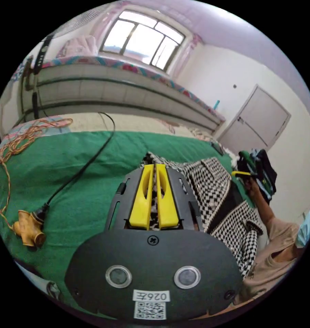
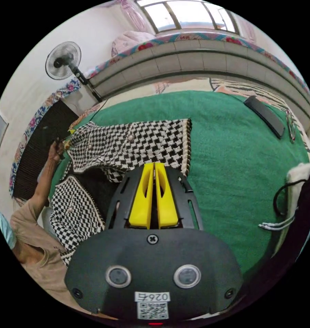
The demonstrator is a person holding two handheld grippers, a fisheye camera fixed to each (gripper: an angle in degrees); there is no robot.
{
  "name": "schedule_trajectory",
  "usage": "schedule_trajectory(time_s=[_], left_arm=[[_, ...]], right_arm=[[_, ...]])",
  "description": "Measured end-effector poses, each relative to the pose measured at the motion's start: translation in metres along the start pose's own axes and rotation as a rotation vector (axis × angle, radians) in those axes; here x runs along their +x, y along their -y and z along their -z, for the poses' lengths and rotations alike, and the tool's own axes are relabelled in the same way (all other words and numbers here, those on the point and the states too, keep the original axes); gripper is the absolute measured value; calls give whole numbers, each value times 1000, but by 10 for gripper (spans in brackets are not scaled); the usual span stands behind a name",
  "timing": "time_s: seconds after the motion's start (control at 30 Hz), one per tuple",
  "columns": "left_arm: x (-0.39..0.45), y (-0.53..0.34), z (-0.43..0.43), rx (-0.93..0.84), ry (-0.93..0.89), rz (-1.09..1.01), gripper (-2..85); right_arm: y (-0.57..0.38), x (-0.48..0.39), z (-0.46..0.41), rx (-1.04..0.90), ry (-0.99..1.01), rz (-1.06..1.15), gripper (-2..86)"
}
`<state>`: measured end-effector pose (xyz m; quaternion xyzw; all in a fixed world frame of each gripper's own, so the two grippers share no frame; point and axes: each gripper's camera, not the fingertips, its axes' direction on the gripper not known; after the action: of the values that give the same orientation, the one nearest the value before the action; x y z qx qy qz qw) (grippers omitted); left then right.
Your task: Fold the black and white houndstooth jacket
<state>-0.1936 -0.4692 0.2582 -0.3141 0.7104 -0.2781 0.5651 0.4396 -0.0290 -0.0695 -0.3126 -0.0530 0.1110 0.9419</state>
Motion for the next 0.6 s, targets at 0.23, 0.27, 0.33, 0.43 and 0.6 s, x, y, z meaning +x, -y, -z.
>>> schedule_trajectory(time_s=[0.23,0.27,0.33,0.43,0.6], left_arm=[[-15,32,-58,-166,-84,64,210],[-8,32,-93,-359,-80,28,178],[5,24,-139,-657,-97,-7,107],[30,47,-116,-456,-99,-121,44],[57,62,-50,-86,88,-257,85]], right_arm=[[51,-31,-11,69,-102,113,48],[57,-30,-18,47,-109,104,62],[72,-16,-49,-38,-85,41,92],[74,5,-90,-192,-10,-33,96],[56,4,-61,13,44,-49,93]])
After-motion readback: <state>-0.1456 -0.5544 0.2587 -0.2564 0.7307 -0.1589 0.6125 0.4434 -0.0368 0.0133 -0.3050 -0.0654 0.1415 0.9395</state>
